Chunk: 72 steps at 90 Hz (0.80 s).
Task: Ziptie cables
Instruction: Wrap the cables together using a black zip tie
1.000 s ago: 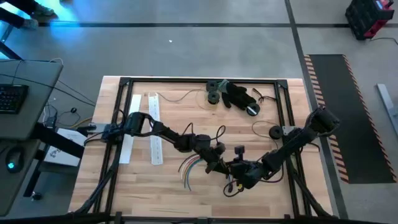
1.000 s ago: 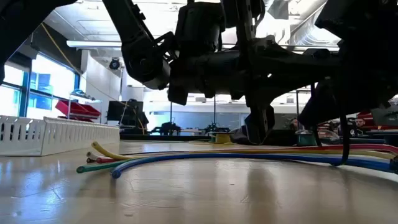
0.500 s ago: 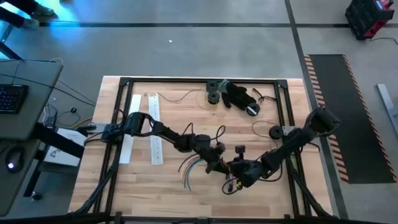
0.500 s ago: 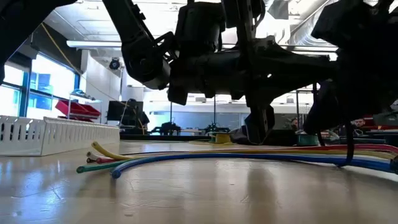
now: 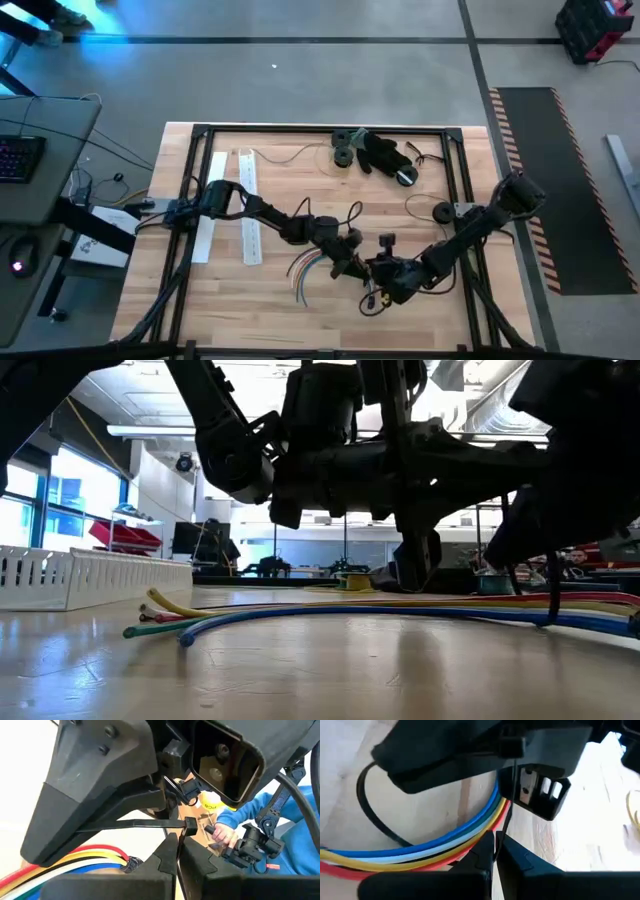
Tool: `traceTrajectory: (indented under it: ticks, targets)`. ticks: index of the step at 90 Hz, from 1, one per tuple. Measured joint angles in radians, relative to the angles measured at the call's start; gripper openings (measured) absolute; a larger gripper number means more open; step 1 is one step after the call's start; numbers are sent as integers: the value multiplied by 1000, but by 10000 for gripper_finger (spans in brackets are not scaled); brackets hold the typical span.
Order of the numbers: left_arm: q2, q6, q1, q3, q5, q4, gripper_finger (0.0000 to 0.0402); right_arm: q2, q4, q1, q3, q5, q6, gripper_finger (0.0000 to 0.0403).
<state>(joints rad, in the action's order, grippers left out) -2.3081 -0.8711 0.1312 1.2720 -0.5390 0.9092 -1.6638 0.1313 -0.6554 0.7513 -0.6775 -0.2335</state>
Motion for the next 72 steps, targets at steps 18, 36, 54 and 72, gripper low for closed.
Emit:
traceTrajectory:
  ticks: [18,36,54,72]
  targets:
    - [0,-6,0,0,-6,0,0,0,-1,1,0,-2,8,0]
    - [0,-18,0,0,-6,0,0,0,-26,0,0,-7,39,0]
    - [0,-68,-1,0,-37,0,0,0,-33,0,17,-53,95,0]
    - [-1,-87,-5,0,-58,3,0,0,-31,-1,50,-90,138,0]
